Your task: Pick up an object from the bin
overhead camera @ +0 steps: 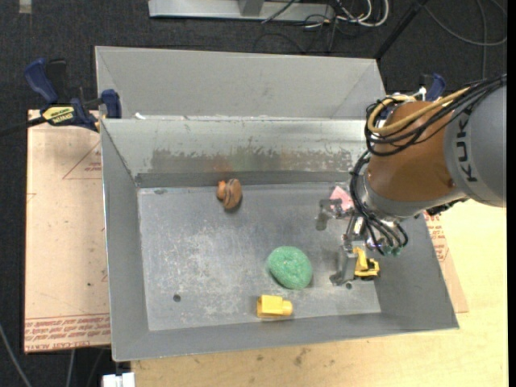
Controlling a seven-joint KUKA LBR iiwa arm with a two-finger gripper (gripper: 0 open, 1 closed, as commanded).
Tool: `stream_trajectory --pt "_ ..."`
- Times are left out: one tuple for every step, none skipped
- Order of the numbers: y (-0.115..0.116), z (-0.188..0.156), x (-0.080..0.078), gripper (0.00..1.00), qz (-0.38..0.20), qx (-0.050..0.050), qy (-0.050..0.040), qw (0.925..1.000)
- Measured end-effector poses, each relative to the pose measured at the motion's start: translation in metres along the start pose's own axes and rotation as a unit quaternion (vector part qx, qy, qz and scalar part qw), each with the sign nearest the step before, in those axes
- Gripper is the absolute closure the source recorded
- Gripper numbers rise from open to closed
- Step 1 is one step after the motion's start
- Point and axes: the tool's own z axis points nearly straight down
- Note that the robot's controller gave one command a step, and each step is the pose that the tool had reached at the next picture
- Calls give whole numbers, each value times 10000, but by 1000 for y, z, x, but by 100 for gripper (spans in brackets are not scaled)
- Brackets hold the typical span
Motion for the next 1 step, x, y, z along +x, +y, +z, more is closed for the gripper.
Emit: stream_trajectory --pt "68 59 -21 100 -318 10 -20 9995"
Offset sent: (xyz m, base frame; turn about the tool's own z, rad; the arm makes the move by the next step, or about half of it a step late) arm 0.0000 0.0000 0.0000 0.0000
